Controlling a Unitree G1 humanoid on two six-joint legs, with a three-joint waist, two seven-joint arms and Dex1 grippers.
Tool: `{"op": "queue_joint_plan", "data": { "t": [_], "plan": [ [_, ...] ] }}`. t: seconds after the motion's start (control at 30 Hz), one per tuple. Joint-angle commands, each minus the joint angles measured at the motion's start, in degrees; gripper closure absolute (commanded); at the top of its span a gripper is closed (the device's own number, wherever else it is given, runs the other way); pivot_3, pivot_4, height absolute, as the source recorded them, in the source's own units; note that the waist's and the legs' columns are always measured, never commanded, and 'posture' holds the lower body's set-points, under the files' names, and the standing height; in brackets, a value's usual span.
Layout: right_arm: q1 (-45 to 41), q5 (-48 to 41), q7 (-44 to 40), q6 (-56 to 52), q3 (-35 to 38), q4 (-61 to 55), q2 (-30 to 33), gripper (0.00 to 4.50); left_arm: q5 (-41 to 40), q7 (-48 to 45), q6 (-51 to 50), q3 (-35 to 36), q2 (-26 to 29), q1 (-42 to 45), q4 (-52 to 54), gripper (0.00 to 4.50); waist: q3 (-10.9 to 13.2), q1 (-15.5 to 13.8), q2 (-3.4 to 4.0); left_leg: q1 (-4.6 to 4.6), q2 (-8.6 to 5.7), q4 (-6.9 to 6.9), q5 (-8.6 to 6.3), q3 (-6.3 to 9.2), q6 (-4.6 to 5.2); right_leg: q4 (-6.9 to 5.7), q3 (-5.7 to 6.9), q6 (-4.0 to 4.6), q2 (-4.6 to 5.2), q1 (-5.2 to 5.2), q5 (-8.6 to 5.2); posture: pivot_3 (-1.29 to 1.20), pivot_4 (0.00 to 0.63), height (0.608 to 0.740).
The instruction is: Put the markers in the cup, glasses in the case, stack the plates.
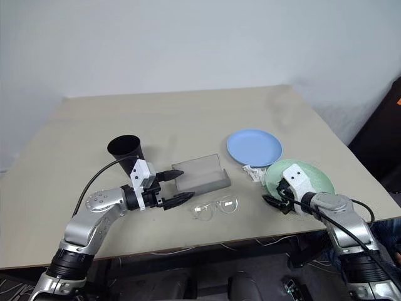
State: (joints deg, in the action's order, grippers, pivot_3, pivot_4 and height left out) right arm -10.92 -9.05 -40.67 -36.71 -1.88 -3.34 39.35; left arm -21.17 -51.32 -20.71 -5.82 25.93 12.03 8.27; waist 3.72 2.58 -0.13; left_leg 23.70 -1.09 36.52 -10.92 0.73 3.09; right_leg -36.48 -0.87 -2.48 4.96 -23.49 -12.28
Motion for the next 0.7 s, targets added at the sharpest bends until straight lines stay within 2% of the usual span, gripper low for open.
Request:
{"op": "queue_joint_plan", "data": {
  "t": [0.03,0.27,0.3,0.4,0.6,0.7],
  "plan": [
    [-2.2,1.2,1.9,-2.6,-0.2,-2.3,0.3,0.62,0.0,0.1,0.9,0.0,-0.2,1.1,0.7,0.22,0.0,0.0,-0.02,0.0,0.0,0.01,0.0,0.0,0.0,0.0,0.01,0.0,0.0,-0.01,0.0,0.0,0.0,0.738],
    [-4.7,4.7,5.2,-7.6,-3.1,-2.5,0.1,0.62,0.4,0.6,1.3,-0.2,-0.5,0.5,0.9,0.22,0.0,0.0,-0.03,0.0,0.0,0.01,0.0,0.02,0.0,0.0,0.02,0.0,0.0,0.0,0.0,0.0,0.0,0.738],
    [-5.0,4.7,5.5,-8.3,-3.1,-2.3,0.1,0.8,0.5,0.6,1.4,-0.2,-0.5,0.5,0.8,0.2,0.0,0.0,-0.03,0.0,0.0,0.02,0.0,0.02,0.0,0.0,0.02,0.0,0.0,0.0,0.0,0.0,0.0,0.738],
    [-6.0,5.1,6.1,-9.2,-3.2,-1.4,0.4,1.49,0.6,0.6,1.5,-0.2,-0.6,0.4,0.7,0.19,0.0,0.0,-0.03,0.0,0.0,0.04,0.0,0.01,0.0,0.0,0.03,0.0,0.01,0.0,0.0,0.0,0.0,0.738],
    [-7.2,6.1,6.3,-8.8,-3.2,0.4,1.1,3.65,1.0,0.6,2.1,-0.6,-0.9,0.8,0.1,0.19,0.0,0.0,-0.04,0.03,-0.01,0.03,0.0,0.01,0.0,0.02,0.04,0.0,0.02,-0.01,0.0,0.0,0.0,0.738],
    [-7.9,6.3,6.7,-8.7,-3.1,1.4,1.1,4.47,1.1,0.5,2.3,-0.7,-1.0,0.8,-0.1,0.19,0.0,0.2,-0.17,-0.02,0.08,0.04,0.0,-0.07,0.0,0.03,0.06,0.0,0.02,0.01,0.0,0.0,0.0,0.738]
  ]
}}
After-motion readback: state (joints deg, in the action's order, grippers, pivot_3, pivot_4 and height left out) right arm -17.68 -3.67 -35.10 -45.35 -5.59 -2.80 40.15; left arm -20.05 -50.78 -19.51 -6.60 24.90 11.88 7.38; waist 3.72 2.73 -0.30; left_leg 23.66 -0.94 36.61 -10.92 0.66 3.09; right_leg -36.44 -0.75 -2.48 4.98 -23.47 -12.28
